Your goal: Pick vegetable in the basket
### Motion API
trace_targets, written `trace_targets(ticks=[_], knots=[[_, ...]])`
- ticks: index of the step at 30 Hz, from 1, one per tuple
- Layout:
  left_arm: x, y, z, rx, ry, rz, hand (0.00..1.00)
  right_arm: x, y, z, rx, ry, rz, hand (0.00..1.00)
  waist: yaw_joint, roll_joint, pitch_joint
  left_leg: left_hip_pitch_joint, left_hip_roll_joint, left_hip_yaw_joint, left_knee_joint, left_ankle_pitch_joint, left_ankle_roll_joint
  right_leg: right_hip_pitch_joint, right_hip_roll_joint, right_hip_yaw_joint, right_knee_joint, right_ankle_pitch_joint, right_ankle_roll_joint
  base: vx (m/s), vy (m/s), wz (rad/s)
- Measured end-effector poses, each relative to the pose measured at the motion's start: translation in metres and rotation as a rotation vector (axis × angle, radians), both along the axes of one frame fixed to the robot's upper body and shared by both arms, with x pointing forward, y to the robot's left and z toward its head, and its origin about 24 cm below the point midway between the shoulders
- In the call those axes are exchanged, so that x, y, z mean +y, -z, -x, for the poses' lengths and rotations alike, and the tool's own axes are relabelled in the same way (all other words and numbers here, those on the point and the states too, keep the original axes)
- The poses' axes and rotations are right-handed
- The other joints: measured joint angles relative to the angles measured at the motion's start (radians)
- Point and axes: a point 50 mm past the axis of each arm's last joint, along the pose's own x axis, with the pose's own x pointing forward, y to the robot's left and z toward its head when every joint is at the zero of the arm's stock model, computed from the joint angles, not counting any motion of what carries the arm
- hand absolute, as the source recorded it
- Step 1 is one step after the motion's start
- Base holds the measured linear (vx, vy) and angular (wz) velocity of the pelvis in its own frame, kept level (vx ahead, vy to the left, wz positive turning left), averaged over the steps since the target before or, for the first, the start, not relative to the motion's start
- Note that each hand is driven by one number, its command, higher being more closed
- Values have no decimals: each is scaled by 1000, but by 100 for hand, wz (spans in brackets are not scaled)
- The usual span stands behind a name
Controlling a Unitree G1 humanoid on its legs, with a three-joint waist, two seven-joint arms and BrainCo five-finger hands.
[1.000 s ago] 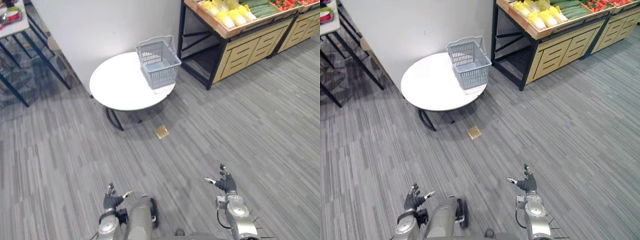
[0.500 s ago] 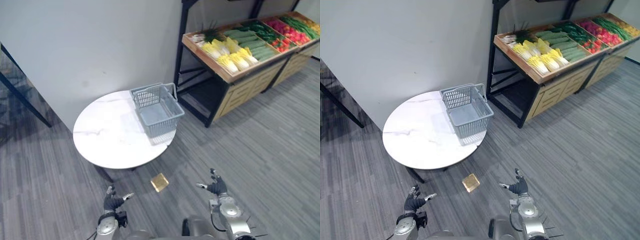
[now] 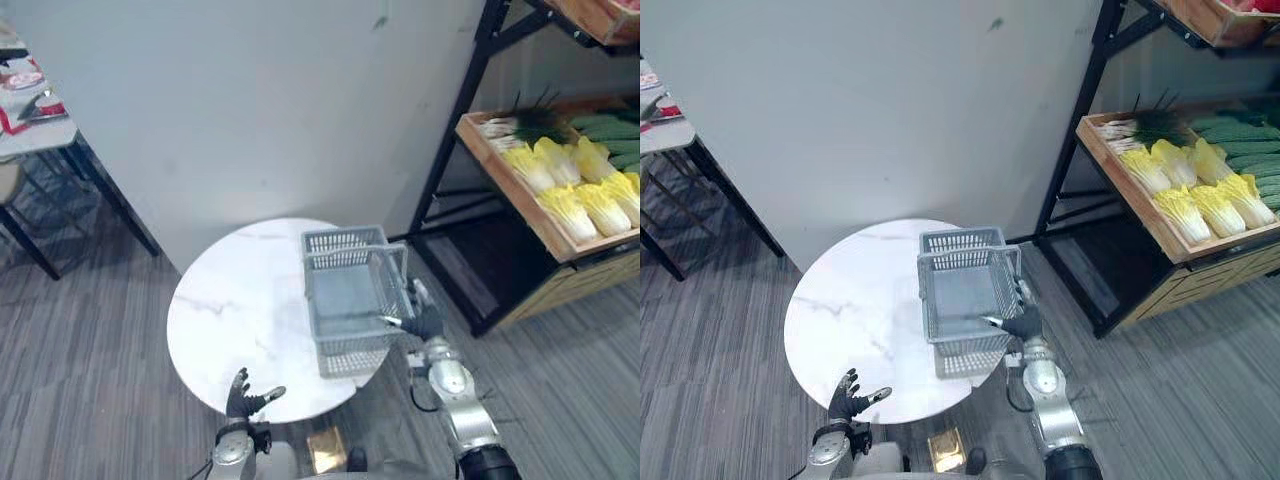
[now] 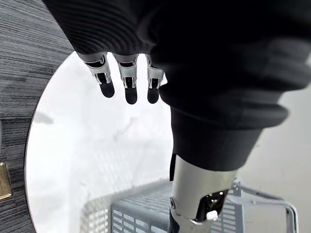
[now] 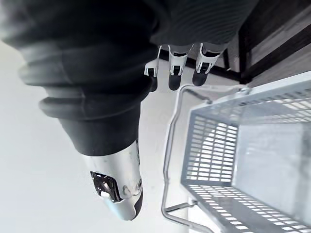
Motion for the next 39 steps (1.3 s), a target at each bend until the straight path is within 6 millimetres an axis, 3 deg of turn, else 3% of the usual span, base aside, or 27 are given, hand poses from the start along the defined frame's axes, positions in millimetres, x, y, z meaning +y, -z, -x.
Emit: trace_targets(ticks=[1,3,6,12,16,20,25,30,35,36,37,39], knots=[[-1,1,2,5,3,2,0,-3,-1,-1,-4,-2,22,0,-4,17,-2,4,1,-12,-71,80,-6,1,10,6,4,-8,12,231,80,-12],[2,2,3,18,11,-14,0,-5,-4,-4,-19,-23,89,0,-5,8,-5,67,-17,-5,-189,78,8,-3,-3,34,11,-24,37,186,121,-13],[7,4,6,36,41,-49,0,6,-25,-18,-109,-113,213,0,-5,-4,-6,121,-44,32,-339,142,25,-37,-33,67,27,-39,59,101,66,-21],[19,6,11,60,60,-92,0,38,-50,-38,-236,-269,396,0,-1,-8,-5,128,-56,45,-401,166,31,-68,-40,84,33,-39,62,25,24,-7],[21,7,11,66,79,-104,0,60,-46,-56,-228,-395,582,0,24,-10,-3,131,-58,52,-407,169,29,-71,-35,92,33,-37,64,-3,-4,-4],[19,6,11,63,85,-102,0,69,-52,-75,-234,-442,732,0,30,-10,5,112,-58,38,-431,191,32,-95,-33,81,32,-32,63,-21,-5,7],[21,-4,-10,-20,91,-113,0,54,-90,-118,-247,-364,912,0,73,3,80,52,-57,6,-417,212,38,-131,-31,52,26,-9,58,-63,1,14],[33,-14,-21,-75,75,-135,0,41,-123,-141,-248,-277,1012,0,99,25,149,2,-57,-34,-419,237,39,-172,-29,16,37,-6,55,-57,-14,26],[31,-21,-35,-131,53,-118,0,0,-150,-156,-201,-96,1037,0,127,44,203,-46,-60,-80,-436,267,35,-216,-31,-29,49,-7,52,-27,-21,25],[27,-23,-39,-146,62,-110,0,-17,-154,-157,-172,-40,1033,0,131,50,219,-53,-64,-96,-436,273,34,-221,-35,-39,60,-15,50,-9,-10,23],[27,-24,-40,-152,63,-107,0,-22,-155,-157,-161,-22,1035,100,130,51,219,-60,-66,-101,-437,277,36,-229,-36,-44,63,-17,49,-6,-7,28],[25,-25,-41,-162,69,-102,0,-34,-160,-157,-154,23,1030,100,129,56,223,-76,-69,-115,-442,286,36,-244,-40,-56,70,-19,49,3,1,18]])
